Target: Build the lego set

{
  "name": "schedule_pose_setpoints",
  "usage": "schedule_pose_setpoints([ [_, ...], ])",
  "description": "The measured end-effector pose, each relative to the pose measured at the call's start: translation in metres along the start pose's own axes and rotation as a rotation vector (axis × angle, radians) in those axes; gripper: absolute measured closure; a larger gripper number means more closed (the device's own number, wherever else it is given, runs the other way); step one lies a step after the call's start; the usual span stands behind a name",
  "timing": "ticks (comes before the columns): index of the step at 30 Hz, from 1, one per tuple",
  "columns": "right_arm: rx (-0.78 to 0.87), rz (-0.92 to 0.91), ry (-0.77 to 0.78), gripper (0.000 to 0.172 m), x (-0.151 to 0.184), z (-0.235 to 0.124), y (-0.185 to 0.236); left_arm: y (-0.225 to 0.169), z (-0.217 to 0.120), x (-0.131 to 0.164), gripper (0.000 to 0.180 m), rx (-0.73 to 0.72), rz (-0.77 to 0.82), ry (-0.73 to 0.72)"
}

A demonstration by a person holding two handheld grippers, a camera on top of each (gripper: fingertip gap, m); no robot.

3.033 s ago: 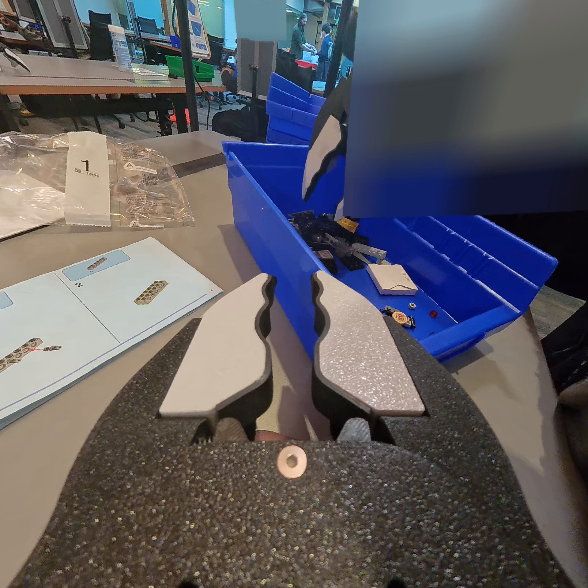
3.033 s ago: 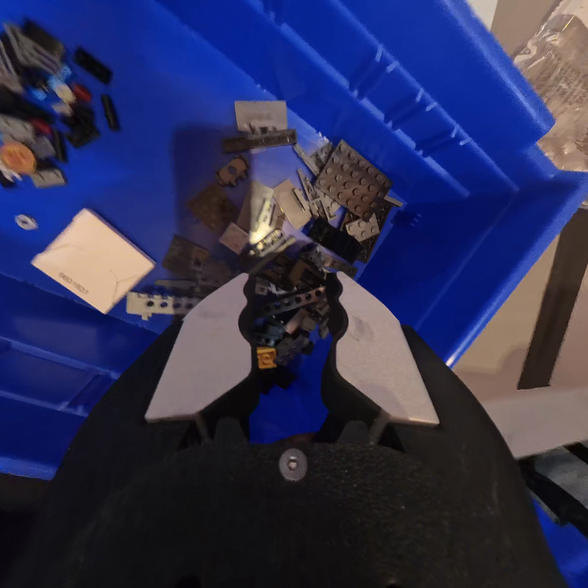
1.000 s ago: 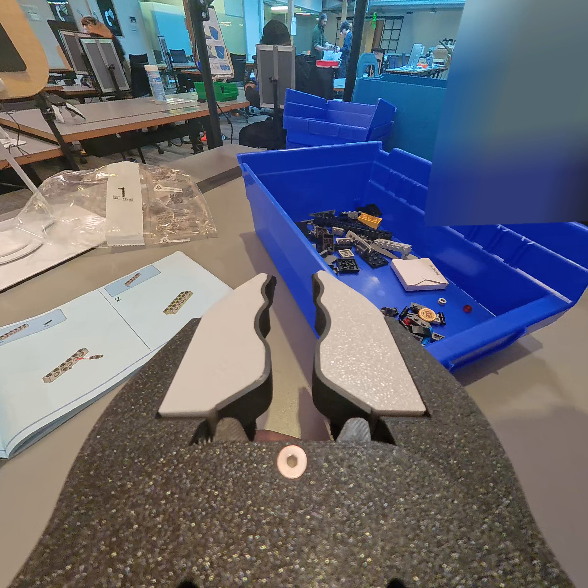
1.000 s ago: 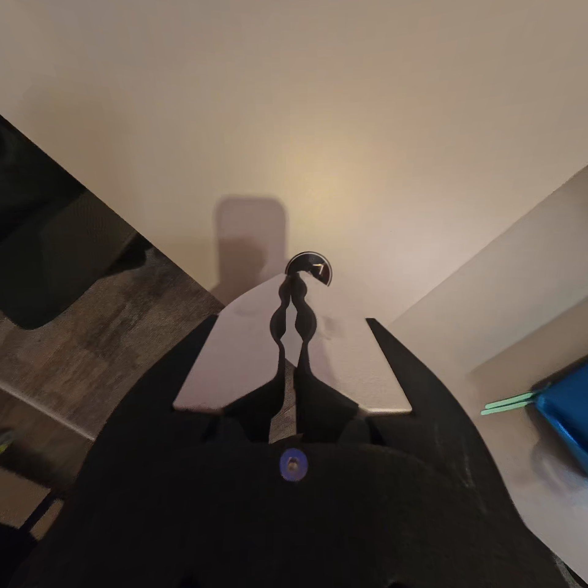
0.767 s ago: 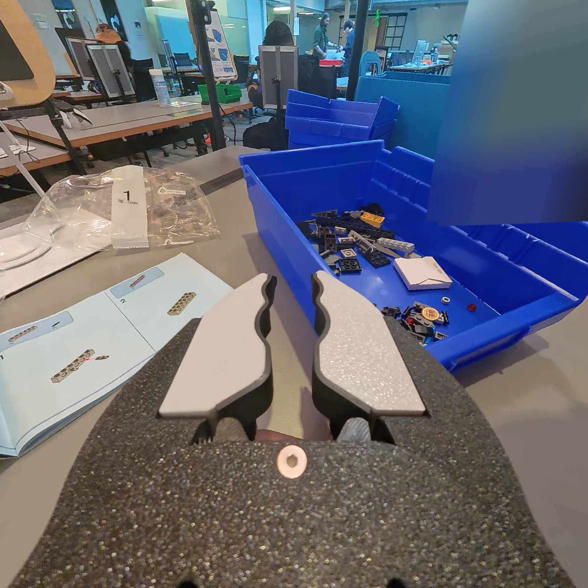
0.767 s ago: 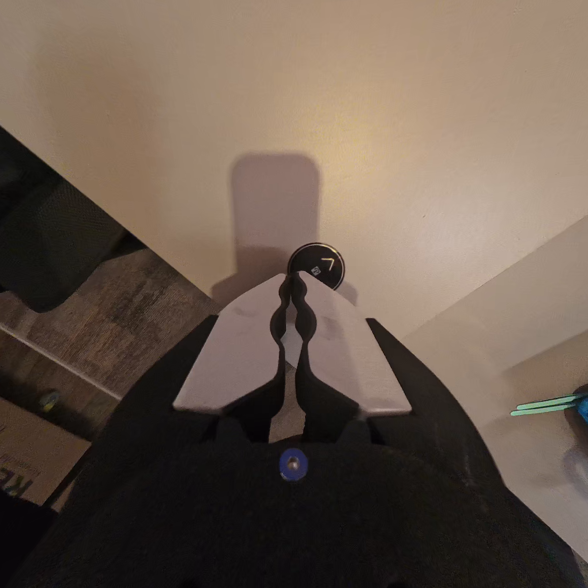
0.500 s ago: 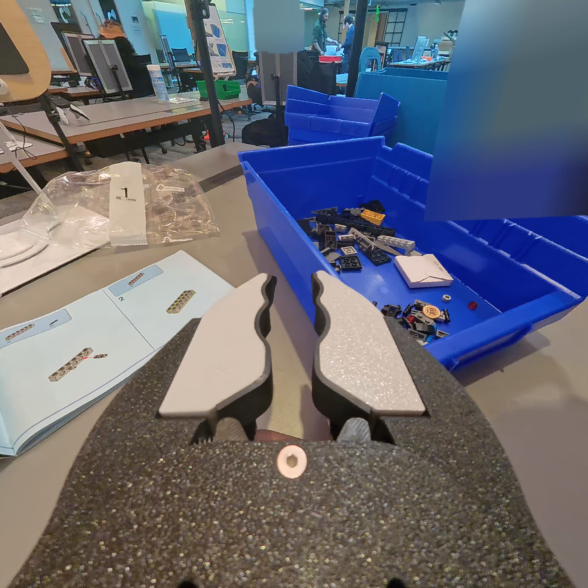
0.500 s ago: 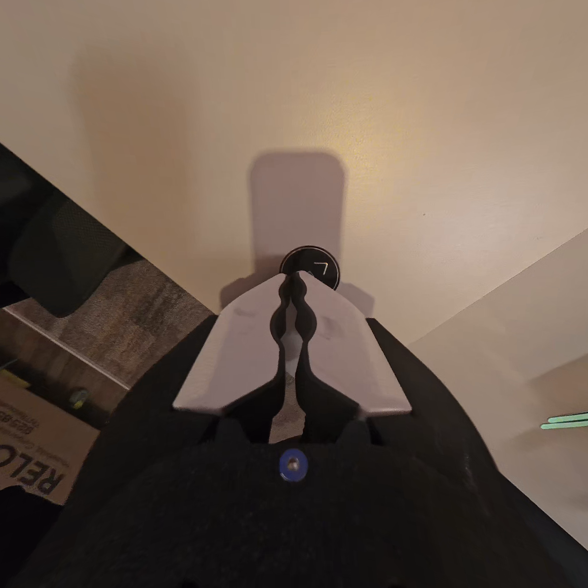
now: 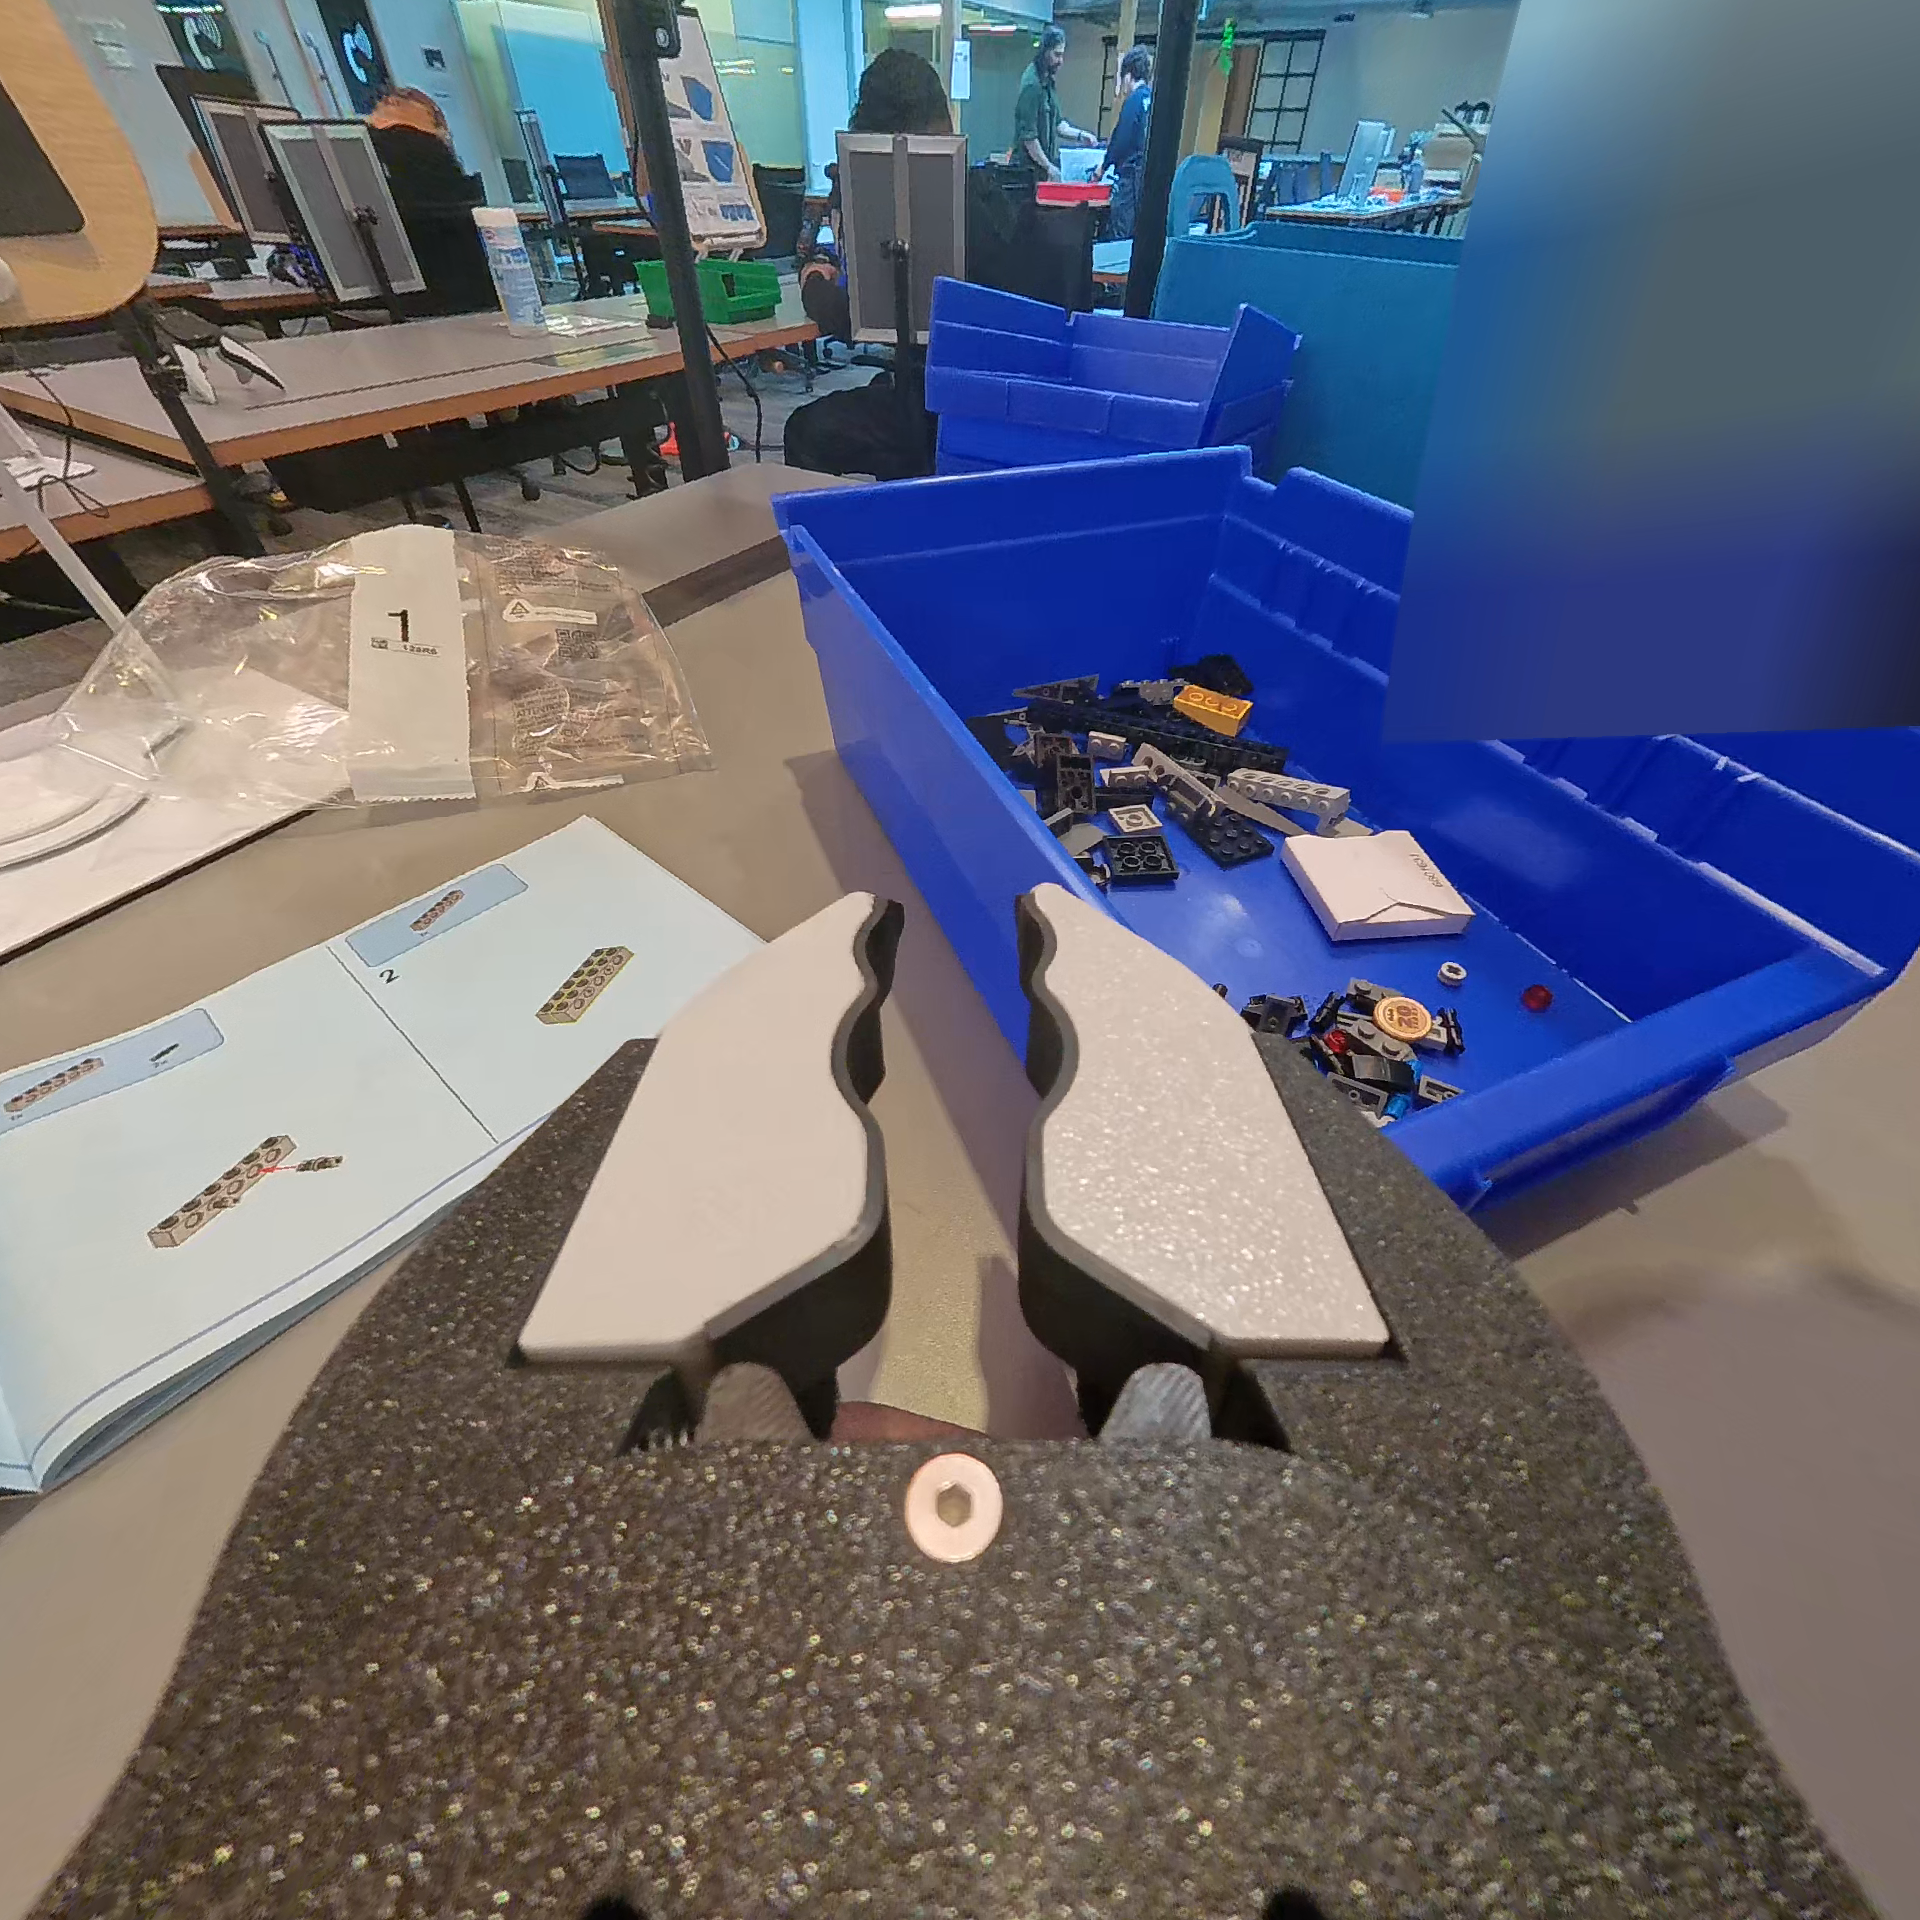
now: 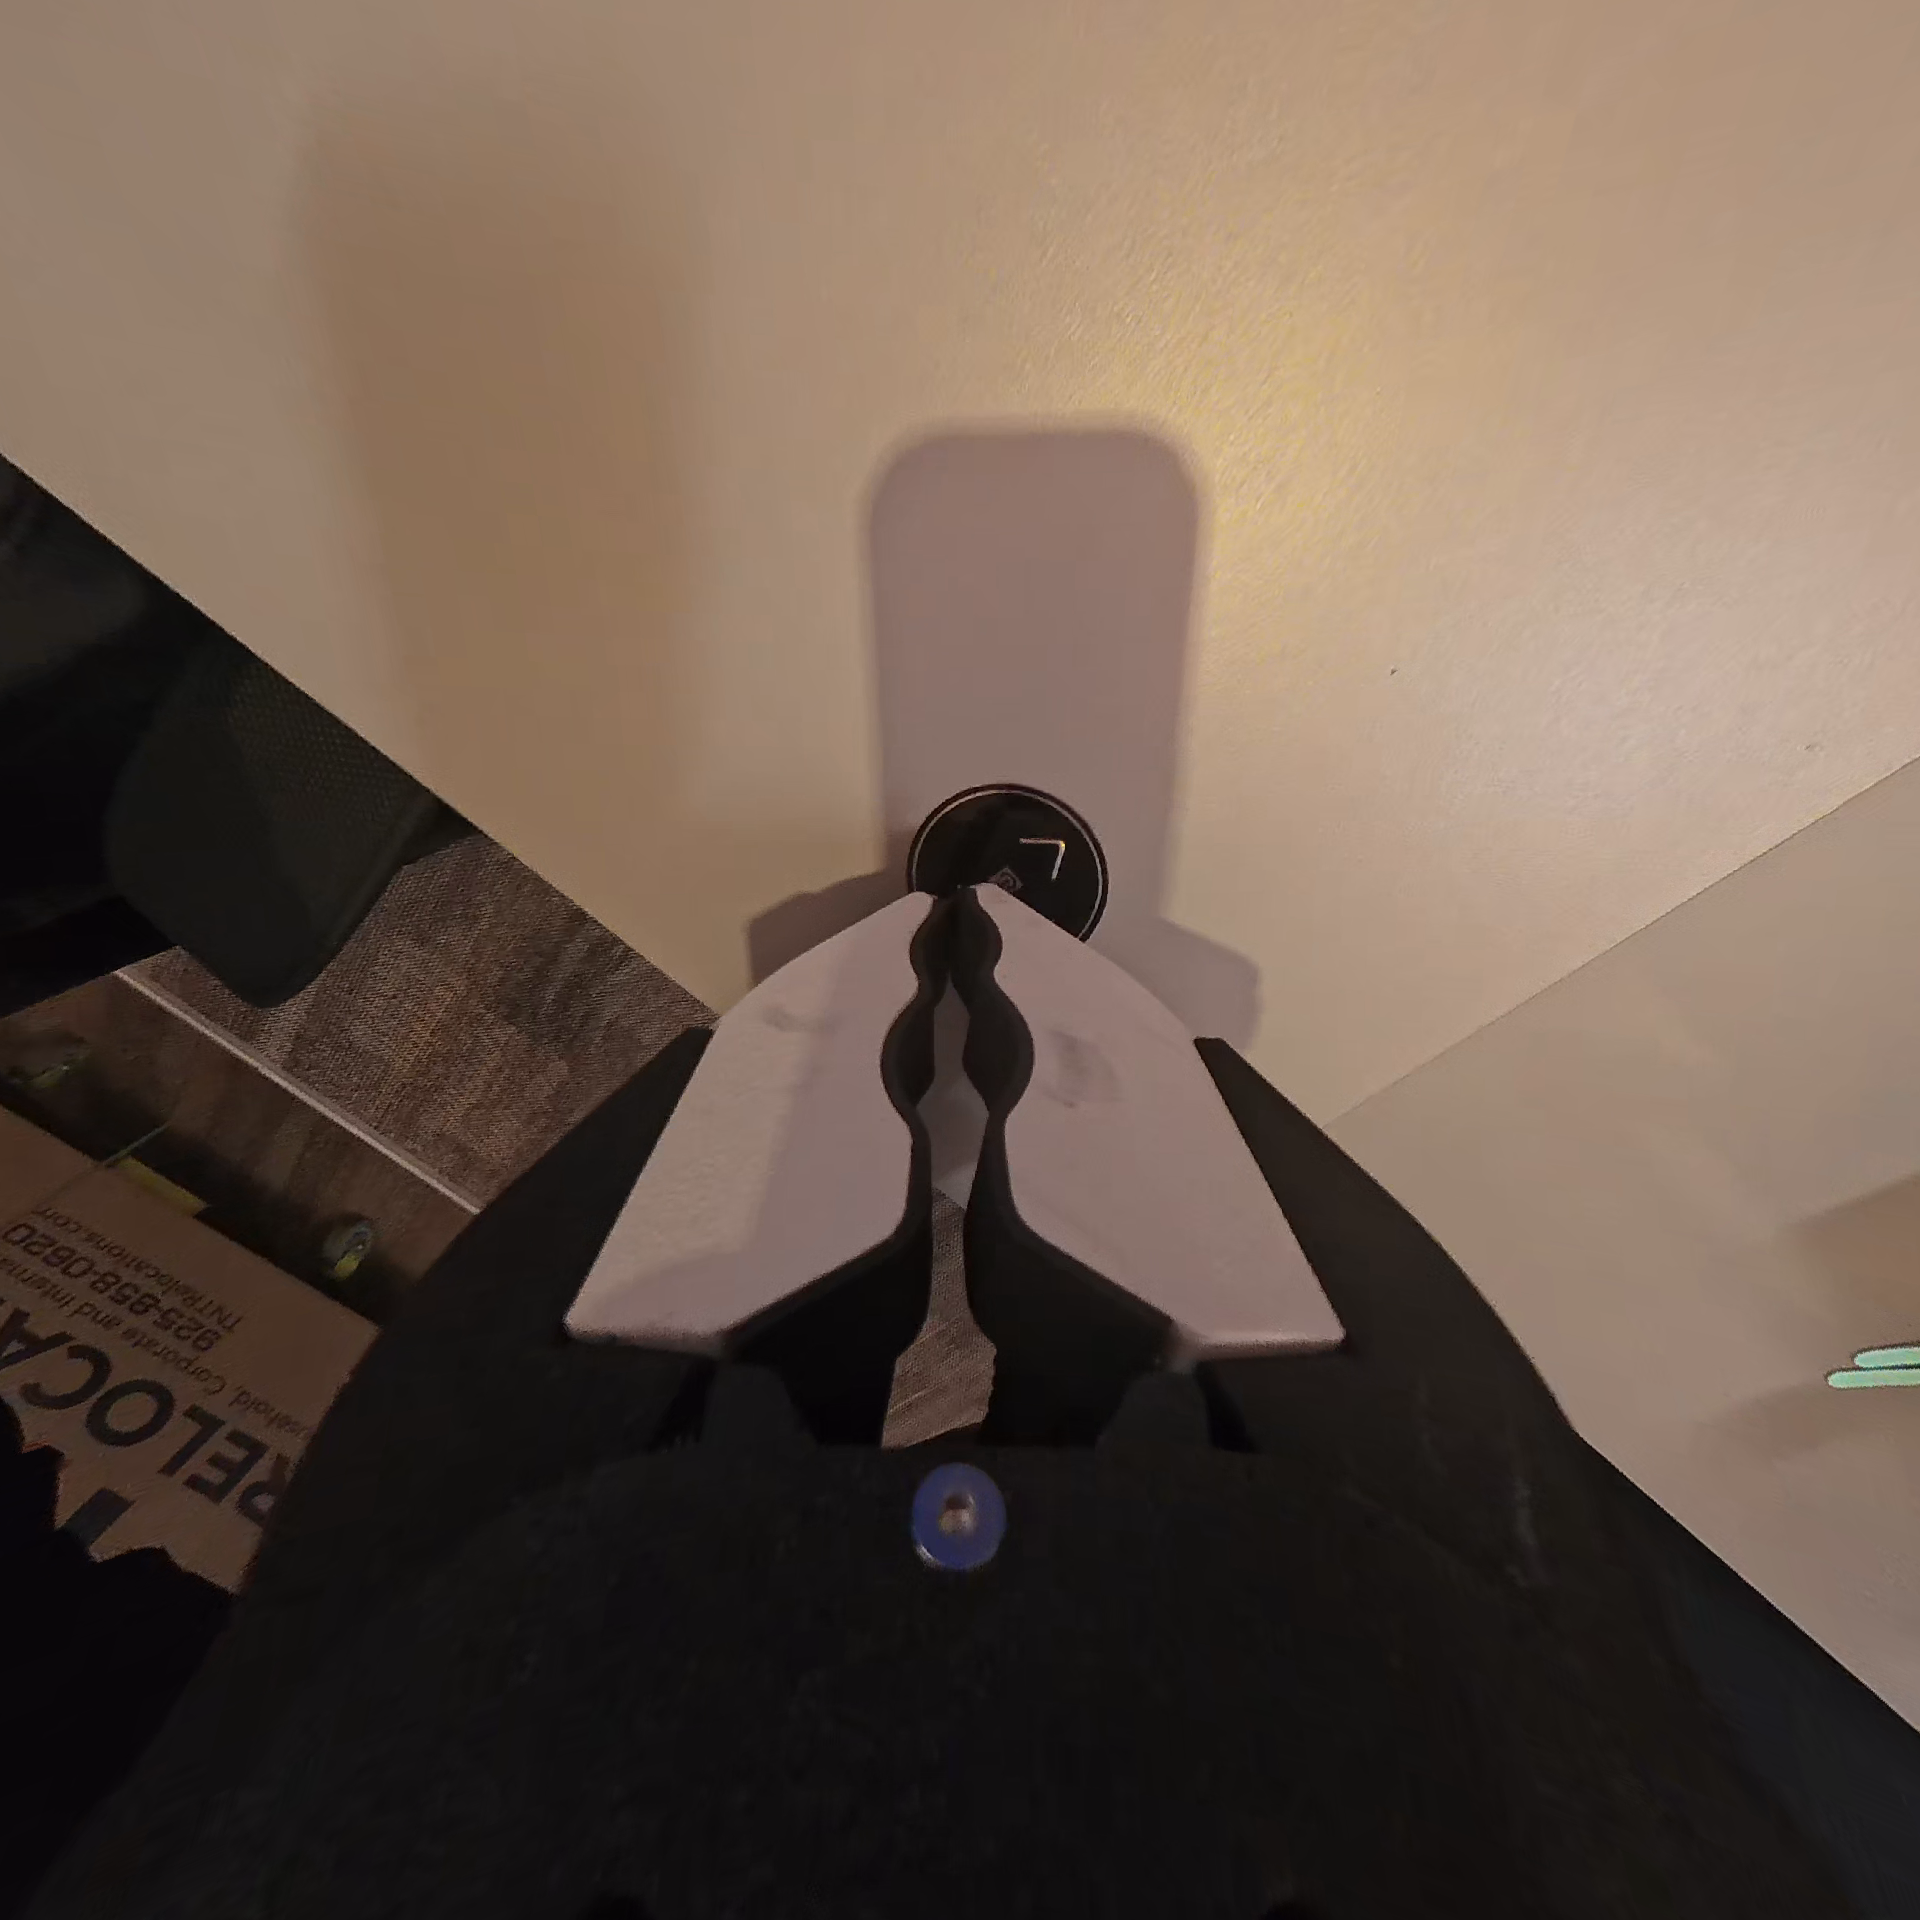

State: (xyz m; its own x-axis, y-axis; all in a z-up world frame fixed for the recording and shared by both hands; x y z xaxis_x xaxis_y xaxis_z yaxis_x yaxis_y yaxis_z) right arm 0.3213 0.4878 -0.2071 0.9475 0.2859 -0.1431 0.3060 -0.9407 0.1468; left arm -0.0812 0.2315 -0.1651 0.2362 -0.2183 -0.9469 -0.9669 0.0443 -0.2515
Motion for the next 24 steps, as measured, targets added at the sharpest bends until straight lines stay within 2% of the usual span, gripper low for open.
schedule_pose_setpoints([
  [8, 0.002, -0.008, -0.008, 0.172, -0.002, -0.003, 0.000, -0.002, -0.001, -0.001, 0.157, -0.003, 0.017, -0.003],
  [12, 0.145, -0.058, -0.007, 0.172, -0.005, -0.012, -0.014, -0.002, -0.001, -0.001, 0.158, -0.006, 0.020, -0.002],
  [14, 0.132, -0.047, -0.032, 0.172, -0.008, -0.014, -0.015, -0.003, 0.000, 0.000, 0.158, -0.005, 0.026, 0.007],
  [16, 0.134, -0.061, 0.020, 0.172, -0.005, -0.010, -0.017, -0.003, 0.000, -0.002, 0.158, -0.008, 0.037, 0.008],
  [24, 0.104, -0.050, 0.033, 0.172, -0.009, -0.007, -0.014, -0.003, 0.001, 0.003, 0.156, -0.012, 0.048, 0.022],
])
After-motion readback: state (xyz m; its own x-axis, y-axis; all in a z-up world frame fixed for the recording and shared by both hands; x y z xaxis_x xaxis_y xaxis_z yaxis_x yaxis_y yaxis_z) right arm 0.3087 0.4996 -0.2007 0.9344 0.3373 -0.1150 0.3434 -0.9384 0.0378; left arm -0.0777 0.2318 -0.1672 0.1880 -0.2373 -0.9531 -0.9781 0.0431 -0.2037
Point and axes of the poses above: each gripper's, where its closed fingertips meet, z out along the fingers, x out of its underside, y = z × x across the jaws, the point moved 4 cm from there along -z, back along the fingers, and after that the axes turned 14 degrees about -z, right-handed, at the moved point
